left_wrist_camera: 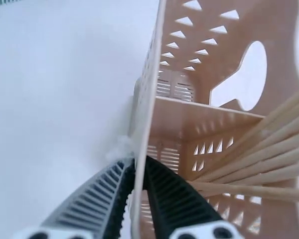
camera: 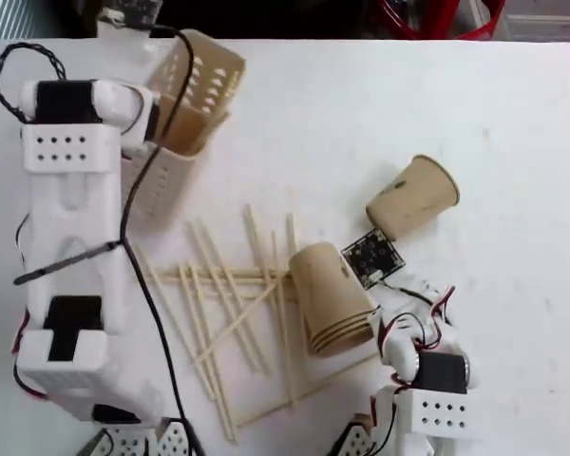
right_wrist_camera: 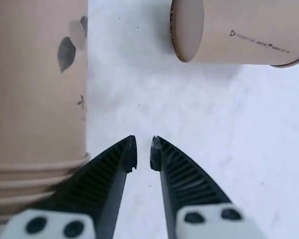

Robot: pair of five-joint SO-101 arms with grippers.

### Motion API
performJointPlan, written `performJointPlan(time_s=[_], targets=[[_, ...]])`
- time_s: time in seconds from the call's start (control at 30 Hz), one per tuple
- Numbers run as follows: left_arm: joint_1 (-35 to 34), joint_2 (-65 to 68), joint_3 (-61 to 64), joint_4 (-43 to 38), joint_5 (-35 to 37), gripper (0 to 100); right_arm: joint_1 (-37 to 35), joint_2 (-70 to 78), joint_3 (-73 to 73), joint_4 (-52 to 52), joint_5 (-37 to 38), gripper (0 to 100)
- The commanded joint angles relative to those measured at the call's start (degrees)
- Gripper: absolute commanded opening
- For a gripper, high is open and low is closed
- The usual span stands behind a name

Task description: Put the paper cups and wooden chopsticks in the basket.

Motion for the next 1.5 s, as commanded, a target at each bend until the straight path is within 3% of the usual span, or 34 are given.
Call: performJointPlan(time_s=[0.0, 0.23, 0.47, 0.67, 0.9, 1.1, 1.47], targets=[[-1.36, 2.15, -9.32, 2.2, 2.37, 2, 0.84, -0.13, -0.35, -1.01, -0.35, 6.0], [-2.95, 9.36, -16.97, 4.75, 10.11, 2, 3.47, -0.22, -0.7, -4.09, -2.64, 6.0], [-4.44, 10.15, -14.42, 6.68, 15.12, 2, 3.3, -0.13, -0.7, -4.26, -2.73, 6.0], [-9.01, 9.89, -8.35, 7.03, 14.95, 15, 3.21, -0.13, -0.62, -3.12, -1.58, 6.0], [-10.07, 9.45, -5.98, 8.18, 10.55, 16, 3.21, -0.13, -0.62, -3.03, -1.14, 6.0], [-8.75, 6.37, -12.92, 11.96, 10.46, 16, 3.21, -0.13, -0.62, -3.03, -1.14, 6.0], [-9.19, -14.2, -23.03, 12.04, 9.41, 16, 3.21, -0.22, -2.46, -1.01, -0.7, 6.0]])
